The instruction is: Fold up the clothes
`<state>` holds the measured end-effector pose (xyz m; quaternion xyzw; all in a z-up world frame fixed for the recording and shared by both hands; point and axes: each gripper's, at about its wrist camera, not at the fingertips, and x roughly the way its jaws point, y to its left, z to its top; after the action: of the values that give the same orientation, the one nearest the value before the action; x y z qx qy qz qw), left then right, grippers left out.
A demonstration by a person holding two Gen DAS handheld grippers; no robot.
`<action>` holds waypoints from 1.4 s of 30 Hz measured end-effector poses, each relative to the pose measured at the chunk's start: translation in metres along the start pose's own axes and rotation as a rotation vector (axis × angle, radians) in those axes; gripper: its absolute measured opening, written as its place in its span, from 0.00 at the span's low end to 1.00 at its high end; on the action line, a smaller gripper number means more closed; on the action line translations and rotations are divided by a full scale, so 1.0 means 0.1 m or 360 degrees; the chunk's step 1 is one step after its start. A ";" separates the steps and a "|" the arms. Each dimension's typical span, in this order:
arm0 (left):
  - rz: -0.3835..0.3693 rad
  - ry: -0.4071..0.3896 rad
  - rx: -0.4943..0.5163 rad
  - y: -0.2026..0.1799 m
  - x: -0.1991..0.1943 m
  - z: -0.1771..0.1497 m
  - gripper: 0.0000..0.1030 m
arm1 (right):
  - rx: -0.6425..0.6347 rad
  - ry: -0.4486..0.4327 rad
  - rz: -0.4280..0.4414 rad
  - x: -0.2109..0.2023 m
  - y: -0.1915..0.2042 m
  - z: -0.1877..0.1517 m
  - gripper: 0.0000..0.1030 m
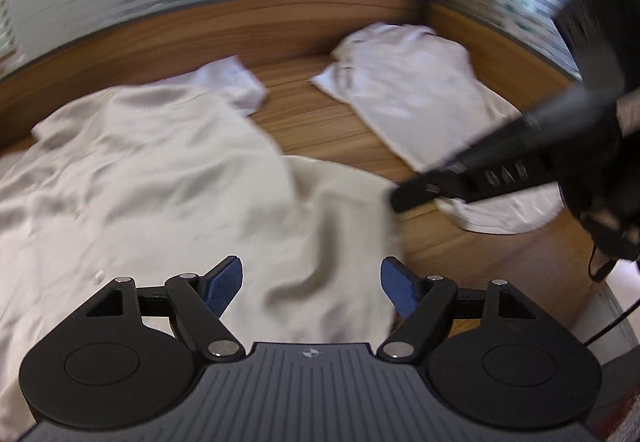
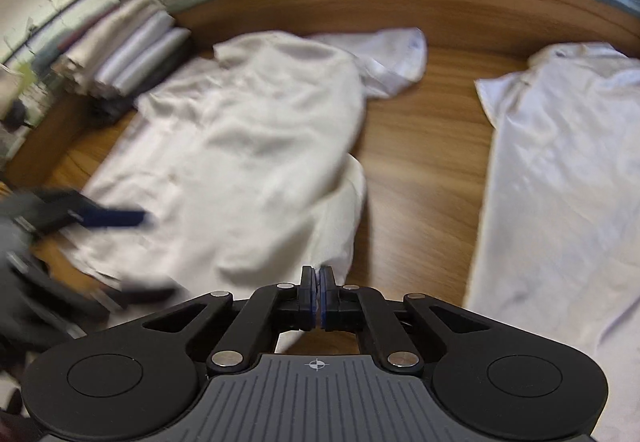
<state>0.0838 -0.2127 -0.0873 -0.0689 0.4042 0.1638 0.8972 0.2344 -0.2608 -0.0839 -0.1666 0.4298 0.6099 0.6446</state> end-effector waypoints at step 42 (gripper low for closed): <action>0.0228 -0.0118 -0.0109 0.57 -0.34 0.34 0.12 | -0.0542 -0.0235 -0.0214 0.35 0.92 0.08 0.05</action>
<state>0.0664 -0.1591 -0.0389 -0.0644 0.3689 0.2437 0.8946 0.1473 -0.2144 -0.0772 -0.2563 0.2599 0.6399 0.6762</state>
